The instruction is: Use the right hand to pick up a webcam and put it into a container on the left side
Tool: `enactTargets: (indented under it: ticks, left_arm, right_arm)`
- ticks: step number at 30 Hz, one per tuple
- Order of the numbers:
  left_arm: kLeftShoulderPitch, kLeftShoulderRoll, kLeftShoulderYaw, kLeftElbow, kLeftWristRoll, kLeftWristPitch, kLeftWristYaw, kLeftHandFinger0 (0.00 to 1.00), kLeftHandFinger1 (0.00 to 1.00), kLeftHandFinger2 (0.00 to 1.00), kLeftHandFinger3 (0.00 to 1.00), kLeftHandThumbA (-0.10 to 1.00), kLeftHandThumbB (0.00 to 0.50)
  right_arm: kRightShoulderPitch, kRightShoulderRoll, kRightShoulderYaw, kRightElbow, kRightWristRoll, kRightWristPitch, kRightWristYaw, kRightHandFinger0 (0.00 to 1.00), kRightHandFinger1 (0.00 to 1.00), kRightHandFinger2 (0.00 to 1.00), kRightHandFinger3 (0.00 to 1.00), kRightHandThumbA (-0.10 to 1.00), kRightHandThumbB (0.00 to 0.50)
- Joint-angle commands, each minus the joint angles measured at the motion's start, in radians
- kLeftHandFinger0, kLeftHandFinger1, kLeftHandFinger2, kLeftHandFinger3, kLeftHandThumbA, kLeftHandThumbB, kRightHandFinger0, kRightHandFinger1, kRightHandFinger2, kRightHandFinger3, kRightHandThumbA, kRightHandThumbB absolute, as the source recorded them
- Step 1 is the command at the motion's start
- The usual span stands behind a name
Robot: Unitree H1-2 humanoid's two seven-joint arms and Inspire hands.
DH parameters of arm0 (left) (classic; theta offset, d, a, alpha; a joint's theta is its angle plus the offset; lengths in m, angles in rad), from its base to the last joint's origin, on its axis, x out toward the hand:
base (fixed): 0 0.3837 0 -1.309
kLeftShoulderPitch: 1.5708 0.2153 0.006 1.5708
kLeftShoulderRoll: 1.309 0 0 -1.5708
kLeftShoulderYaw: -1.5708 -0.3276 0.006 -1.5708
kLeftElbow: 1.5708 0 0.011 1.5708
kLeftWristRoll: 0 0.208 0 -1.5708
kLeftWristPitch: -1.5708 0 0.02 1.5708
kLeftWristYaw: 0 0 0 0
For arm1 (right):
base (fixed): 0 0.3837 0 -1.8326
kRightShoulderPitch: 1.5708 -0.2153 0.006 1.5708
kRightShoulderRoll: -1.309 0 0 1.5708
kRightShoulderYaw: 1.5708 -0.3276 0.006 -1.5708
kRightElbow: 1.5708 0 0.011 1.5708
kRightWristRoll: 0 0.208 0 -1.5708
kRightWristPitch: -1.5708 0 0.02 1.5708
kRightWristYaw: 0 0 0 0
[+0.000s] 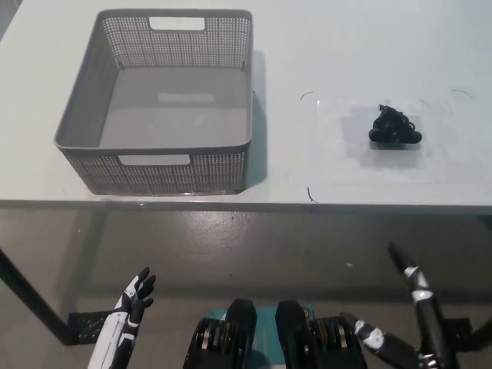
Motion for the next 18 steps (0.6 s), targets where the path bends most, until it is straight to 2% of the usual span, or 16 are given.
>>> enactTargets:
  ticks: [1, 5, 7, 8, 12, 15, 18]
  left_arm:
    - [-0.004, 0.02, 0.011, -0.045, 0.002, -0.028, -0.006, 1.0, 1.0, 1.0, 1.0, 1.0, 0.033]
    - [0.009, 0.025, 0.016, -0.047, 0.005, -0.035, -0.005, 1.0, 1.0, 1.0, 1.0, 1.0, 0.048]
    - [0.015, 0.022, 0.021, -0.047, 0.006, -0.033, 0.001, 1.0, 1.0, 1.0, 1.0, 1.0, 0.056]
    - [0.023, 0.023, 0.024, -0.05, 0.007, -0.034, 0.003, 1.0, 1.0, 1.0, 1.0, 1.0, 0.047]
    - [0.034, 0.025, 0.033, -0.047, 0.001, -0.042, 0.005, 1.0, 1.0, 1.0, 1.0, 1.0, 0.058]
    - [0.048, 0.03, 0.043, -0.05, -0.007, -0.05, 0.004, 1.0, 1.0, 1.0, 1.0, 1.0, 0.045]
    - [0.057, 0.033, 0.054, -0.058, -0.01, -0.045, 0.008, 1.0, 1.0, 1.0, 1.0, 1.0, 0.048]
  right_arm:
    - [-0.109, -0.047, -0.051, -0.299, -0.305, 0.192, 0.083, 1.0, 1.0, 1.0, 1.0, 1.0, 0.393]
    - [-0.251, -0.081, -0.068, -0.336, -0.38, 0.304, 0.158, 1.0, 1.0, 1.0, 1.0, 1.0, 0.42]
    - [-0.353, -0.108, -0.072, -0.321, -0.415, 0.353, 0.192, 1.0, 1.0, 1.0, 1.0, 1.0, 0.416]
    - [-0.391, -0.119, -0.07, -0.309, -0.426, 0.37, 0.203, 1.0, 1.0, 1.0, 1.0, 1.0, 0.423]
    - [-0.565, -0.182, -0.07, -0.258, -0.43, 0.437, 0.258, 1.0, 1.0, 1.0, 1.0, 1.0, 0.397]
    - [-0.718, -0.225, -0.058, -0.186, -0.435, 0.506, 0.309, 1.0, 1.0, 1.0, 1.0, 0.91, 0.427]
    - [-0.847, -0.257, -0.028, -0.079, -0.444, 0.535, 0.337, 1.0, 1.0, 1.0, 1.0, 0.9, 0.44]
